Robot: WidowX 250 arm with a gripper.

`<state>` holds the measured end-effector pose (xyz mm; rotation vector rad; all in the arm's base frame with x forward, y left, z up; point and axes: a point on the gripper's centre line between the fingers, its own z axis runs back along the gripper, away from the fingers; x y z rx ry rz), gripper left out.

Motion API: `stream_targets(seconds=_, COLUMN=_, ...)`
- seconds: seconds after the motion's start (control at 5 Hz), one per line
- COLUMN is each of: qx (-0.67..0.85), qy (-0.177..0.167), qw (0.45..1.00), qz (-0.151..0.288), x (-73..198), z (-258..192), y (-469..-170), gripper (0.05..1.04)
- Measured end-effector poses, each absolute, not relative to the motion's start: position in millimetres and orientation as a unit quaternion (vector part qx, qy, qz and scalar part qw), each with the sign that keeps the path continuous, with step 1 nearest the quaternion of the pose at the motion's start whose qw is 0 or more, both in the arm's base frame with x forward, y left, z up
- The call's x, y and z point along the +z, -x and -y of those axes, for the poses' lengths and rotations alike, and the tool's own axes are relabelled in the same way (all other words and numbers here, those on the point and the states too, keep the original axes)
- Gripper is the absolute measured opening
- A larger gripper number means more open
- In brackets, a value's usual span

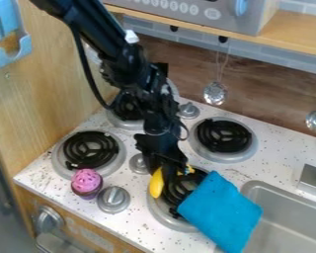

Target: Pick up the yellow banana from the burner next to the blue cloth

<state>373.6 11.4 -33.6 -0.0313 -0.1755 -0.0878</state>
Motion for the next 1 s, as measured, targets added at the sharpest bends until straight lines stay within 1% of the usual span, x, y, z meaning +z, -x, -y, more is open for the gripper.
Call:
stream_targets(seconds=0.2, qx=0.005, qy=0.006, qw=0.991, qz=0.133, x=-15, z=-18, y=-419, gripper=0.487)
stream_targets(seconds=0.4, qx=0.024, qy=0.002, qw=0.992, qz=0.122, x=-27, z=-22, y=-426, gripper=0.487)
stream_targets(seconds=0.6, qx=0.048, qy=-0.005, qw=0.992, qz=0.116, x=-33, z=-33, y=-438, gripper=0.487)
stream_targets(seconds=0.8, qx=0.062, qy=-0.017, qw=0.993, qz=0.099, x=-46, z=-44, y=-439, gripper=0.487)
stream_targets(seconds=1.0, qx=0.079, qy=-0.021, qw=0.992, qz=0.093, x=-47, z=-46, y=-440, gripper=0.547)
